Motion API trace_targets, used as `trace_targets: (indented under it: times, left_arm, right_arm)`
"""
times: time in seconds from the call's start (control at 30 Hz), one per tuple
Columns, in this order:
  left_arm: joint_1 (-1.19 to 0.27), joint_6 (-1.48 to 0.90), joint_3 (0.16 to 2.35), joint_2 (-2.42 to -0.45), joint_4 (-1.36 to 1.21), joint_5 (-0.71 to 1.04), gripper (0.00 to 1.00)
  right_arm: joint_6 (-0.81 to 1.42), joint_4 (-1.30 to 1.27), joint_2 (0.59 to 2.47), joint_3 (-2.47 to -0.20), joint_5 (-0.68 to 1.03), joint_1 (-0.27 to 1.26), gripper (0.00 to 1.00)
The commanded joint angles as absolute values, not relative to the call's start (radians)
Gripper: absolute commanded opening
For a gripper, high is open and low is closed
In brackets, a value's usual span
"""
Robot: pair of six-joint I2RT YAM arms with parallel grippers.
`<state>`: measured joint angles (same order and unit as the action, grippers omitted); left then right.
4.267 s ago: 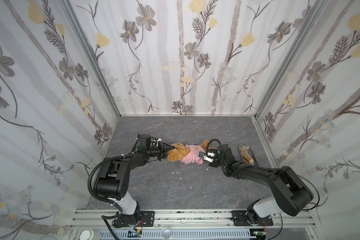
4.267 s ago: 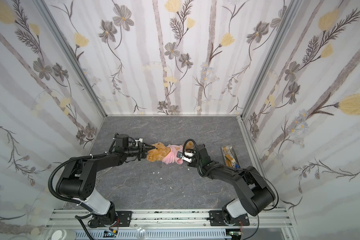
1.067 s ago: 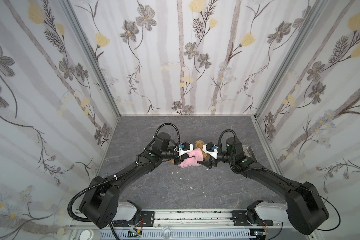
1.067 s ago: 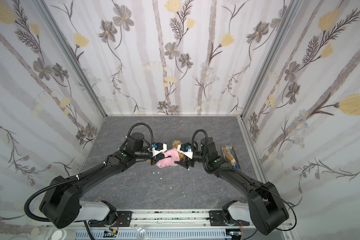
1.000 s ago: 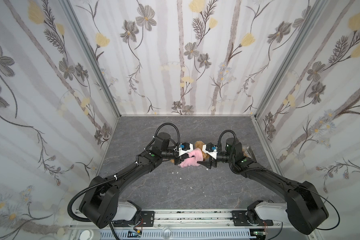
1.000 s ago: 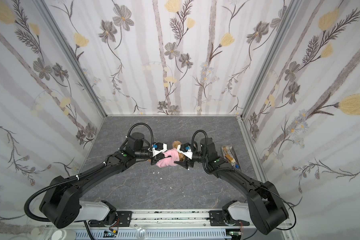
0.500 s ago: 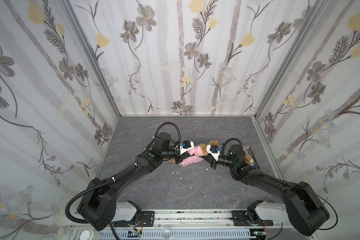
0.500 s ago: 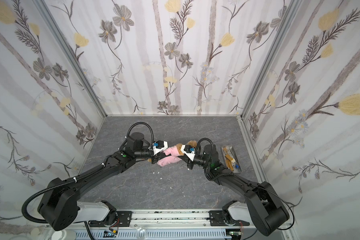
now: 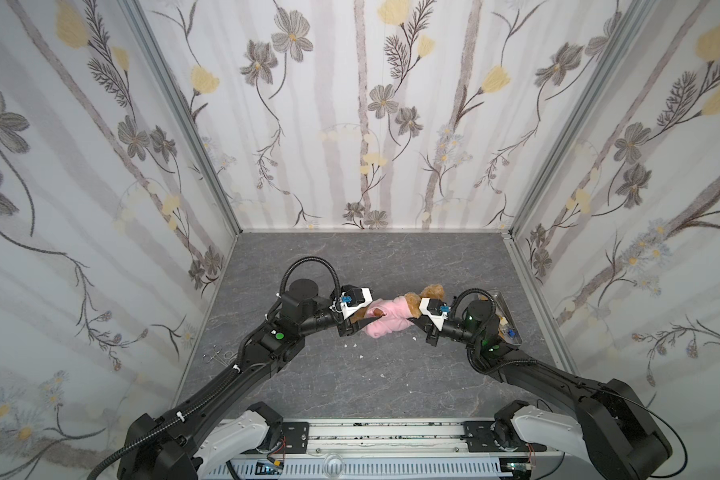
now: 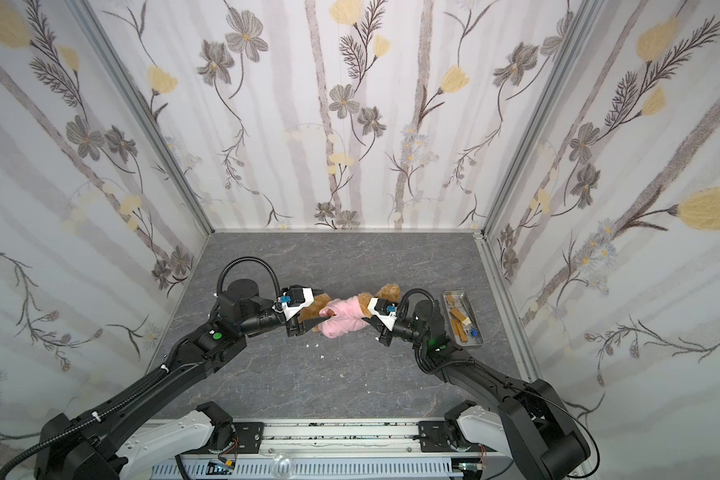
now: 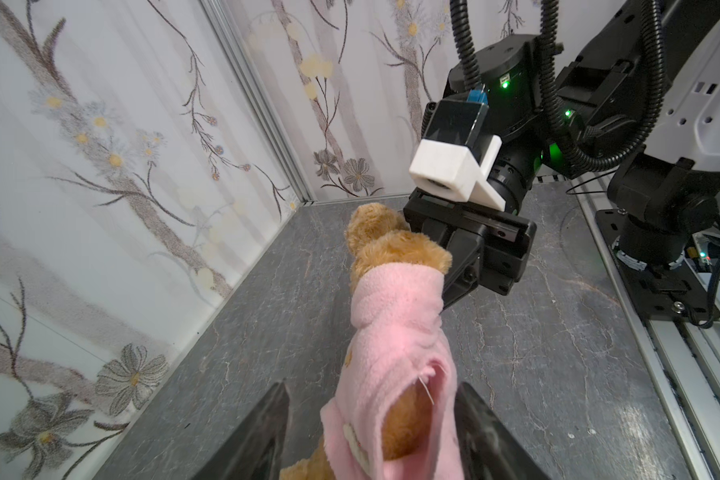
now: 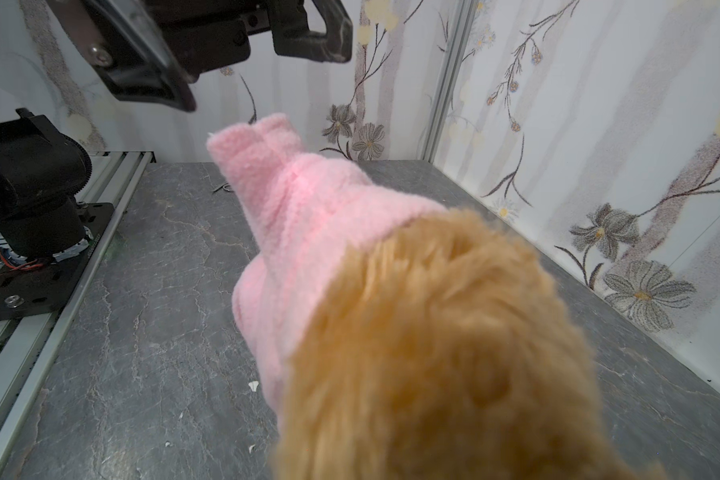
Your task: Dress the teddy bear
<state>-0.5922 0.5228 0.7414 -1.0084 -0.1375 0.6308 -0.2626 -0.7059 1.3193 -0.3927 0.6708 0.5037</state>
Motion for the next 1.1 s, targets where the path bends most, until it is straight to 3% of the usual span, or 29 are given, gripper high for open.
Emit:
trace_targets:
  times: [0.0, 0.13, 0.23, 0.5, 0.77, 0.93, 1.07]
  left_arm:
    - [-0.597, 0.516, 0.75, -0.978, -0.072, 0.6, 0.6]
    - [-0.605, 0.538, 0.769, -0.956, -0.013, 0.601, 0.29]
    - [-0.623, 0.57, 0.792, -0.974, 0.04, 0.583, 0.17]
    - [-0.673, 0.662, 0.837, -1.037, 0.135, 0.511, 0.1]
    - [-0.69, 0.719, 0.868, -1.109, 0.15, 0.461, 0.1]
    - [-0.699, 0.751, 0.894, -1.17, 0.147, 0.444, 0.22]
    - [-0.702, 0.753, 0.925, -1.226, 0.14, 0.46, 0.25]
  right_arm:
    - [-0.246, -0.819, 1.314, -0.379, 0.661, 0.504, 0.0]
    - [-0.279, -0.79, 1.307, -0.377, 0.655, 0.505, 0.0]
    - [-0.304, -0.766, 1.3, -0.377, 0.642, 0.505, 0.0]
    - [-0.319, -0.744, 1.291, -0.383, 0.63, 0.505, 0.0]
    - [-0.324, -0.739, 1.29, -0.384, 0.631, 0.509, 0.0]
    - [-0.318, -0.743, 1.293, -0.392, 0.637, 0.52, 0.0]
    - [-0.31, -0.76, 1.302, -0.391, 0.636, 0.531, 0.0]
